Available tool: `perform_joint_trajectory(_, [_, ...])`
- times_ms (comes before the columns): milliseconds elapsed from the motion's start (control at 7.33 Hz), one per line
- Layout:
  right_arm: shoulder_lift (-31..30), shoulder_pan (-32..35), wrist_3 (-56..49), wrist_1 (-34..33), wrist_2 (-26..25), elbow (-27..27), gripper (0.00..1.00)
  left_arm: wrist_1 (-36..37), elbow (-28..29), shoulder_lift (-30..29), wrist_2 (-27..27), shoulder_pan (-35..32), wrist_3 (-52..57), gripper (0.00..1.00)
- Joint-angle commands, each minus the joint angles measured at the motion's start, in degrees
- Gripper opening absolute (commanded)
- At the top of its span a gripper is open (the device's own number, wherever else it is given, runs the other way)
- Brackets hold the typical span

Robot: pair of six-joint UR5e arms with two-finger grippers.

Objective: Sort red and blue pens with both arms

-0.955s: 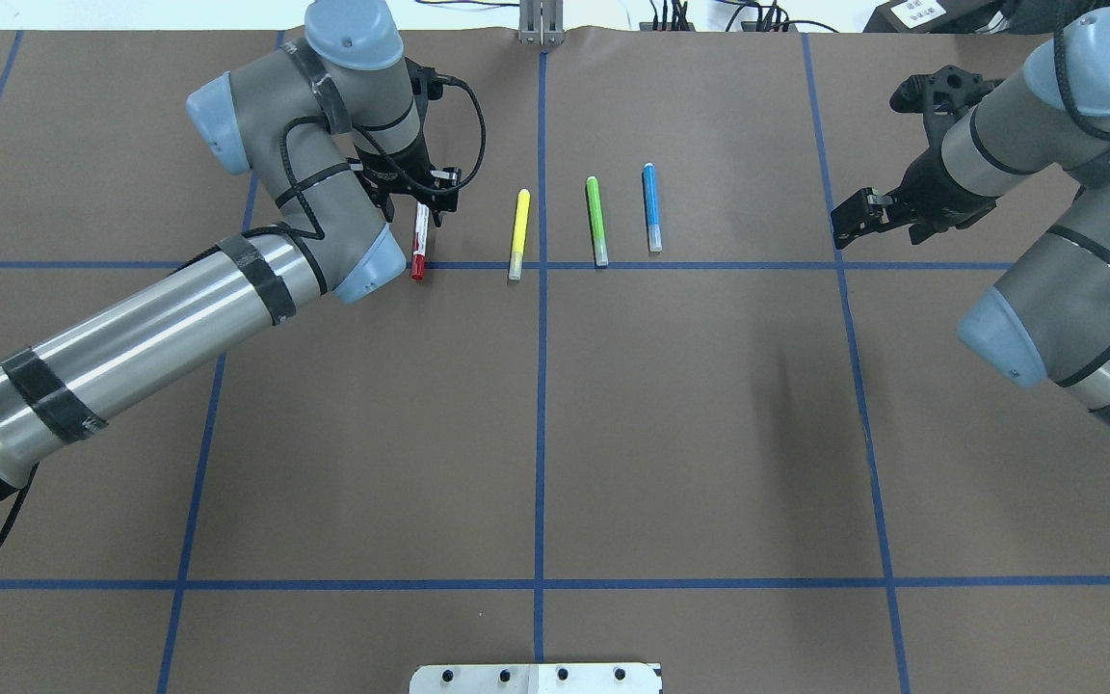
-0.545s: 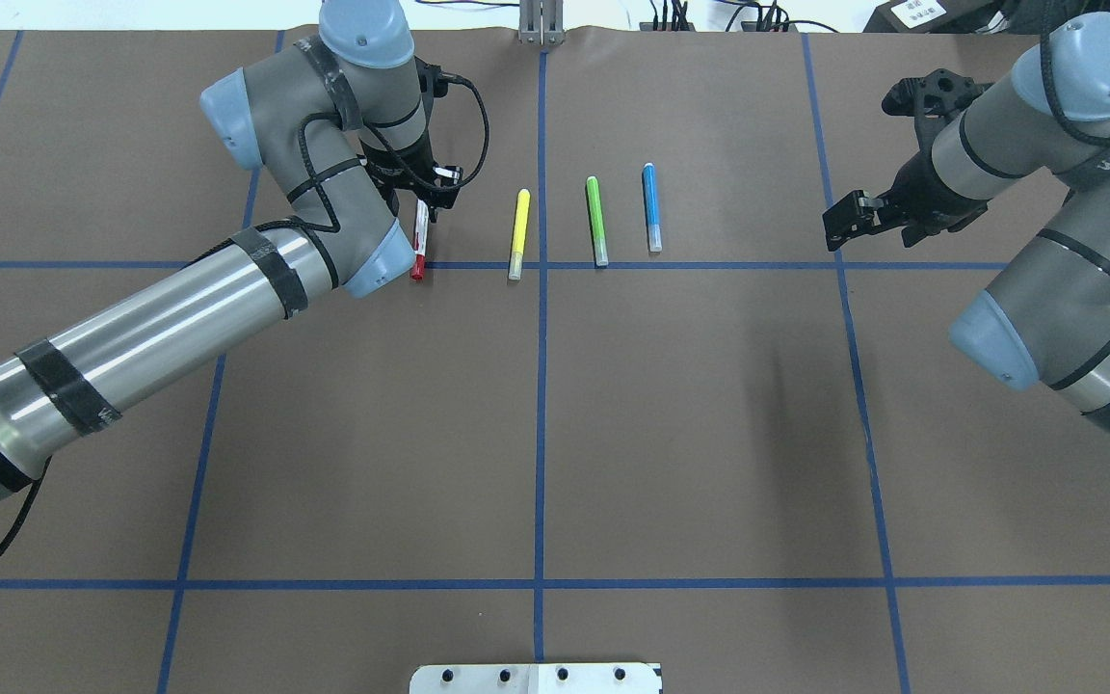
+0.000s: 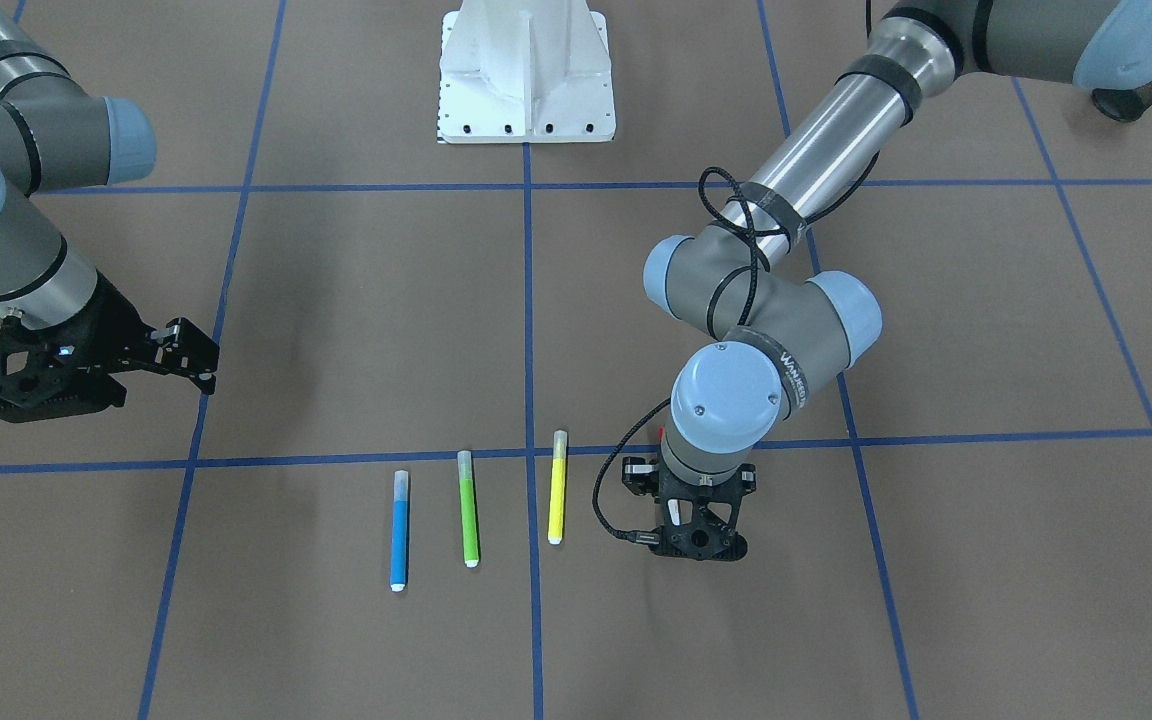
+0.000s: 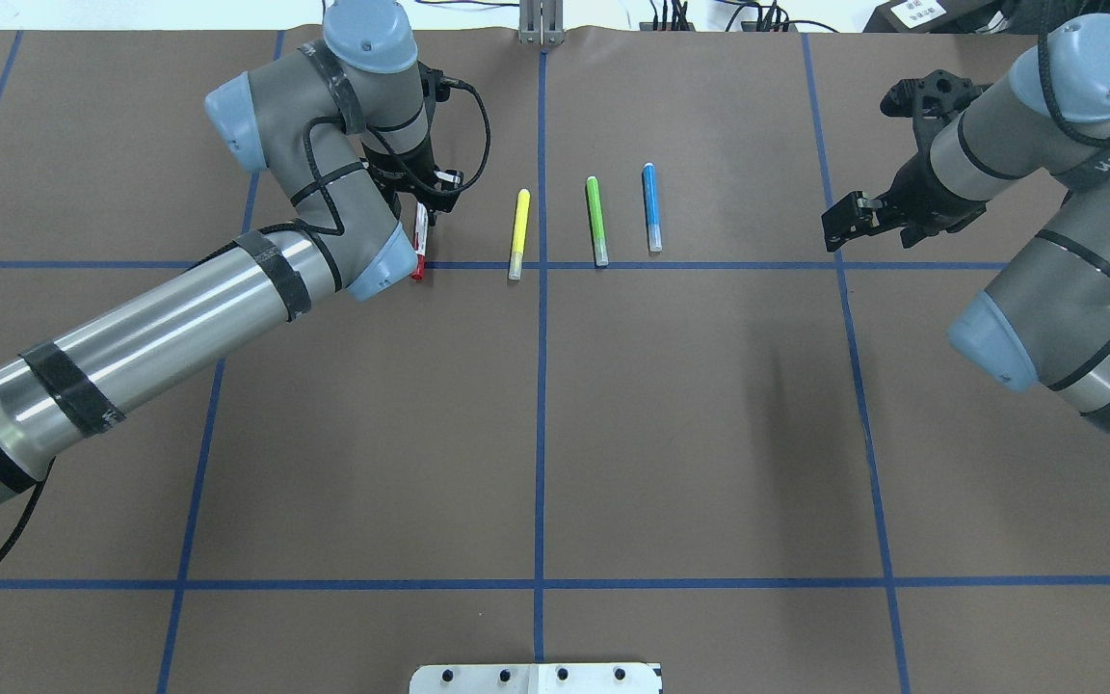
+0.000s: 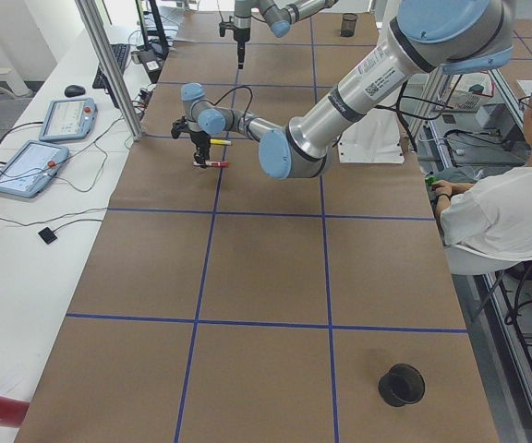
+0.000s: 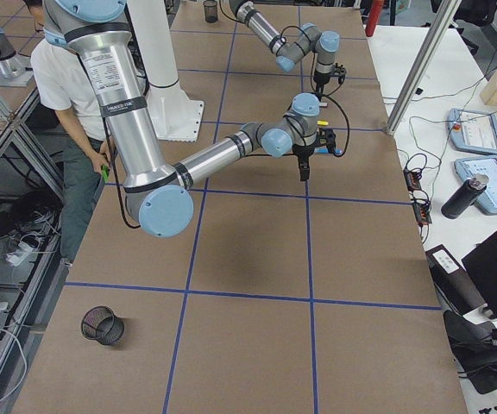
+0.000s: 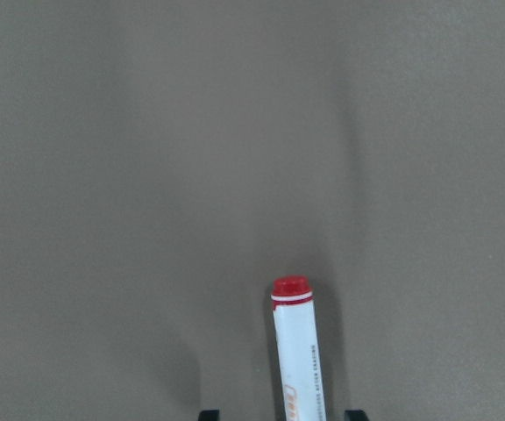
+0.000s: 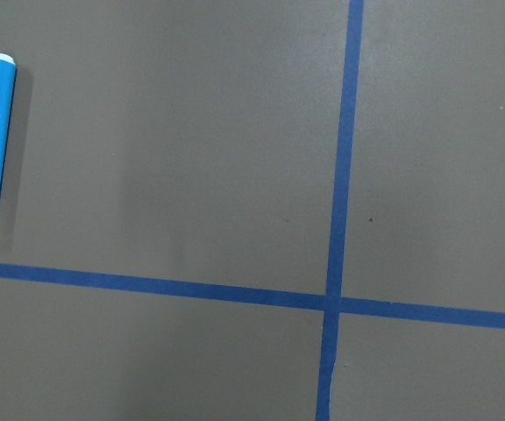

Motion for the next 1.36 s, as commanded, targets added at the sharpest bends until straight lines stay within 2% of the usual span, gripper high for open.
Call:
perform_joint_trajectory(0, [-0.2, 0.0, 0.0, 0.0, 0.0, 0.0, 0.99, 0.0, 0.1, 0.0, 0.0, 0.4, 0.0, 0.52])
perform_joint_trajectory(409, [-0.2, 0.0, 0.0, 0.0, 0.0, -0.1, 0.99, 0.0, 0.2, 0.0, 0.0, 0.8, 0.0, 0.5])
perform_joint_trajectory(545, [0.0, 0.0, 0.0, 0.0, 0.0, -0.5, 0.99, 0.0, 0.2, 0.0, 0.0, 0.8, -0.1, 0.32])
perform_joint_trajectory(682, [0.1, -0.2, 0.0, 0.1, -0.1, -0.9, 0.99, 0.0, 0.2, 0.0, 0.0, 0.8, -0.1, 0.2])
perform_joint_trajectory(818, [0.1, -0.2, 0.0, 0.1, 0.0, -0.9, 0.99, 0.1, 0.2, 0.0, 0.0, 0.8, -0.2, 0.0])
perform_joint_trajectory(1091, [2.3, -0.4, 0.0, 0.1, 0.0, -3.2, 0.99, 0.0, -0.5, 0.0, 0.0, 0.2, -0.6, 0.0])
perform_joint_trajectory(1227, [3.4, -0.4, 0.0, 0.0, -0.1, -4.4, 0.99, 0.4, -3.2, 0.5, -0.3, -1.2, -0.9, 0.0])
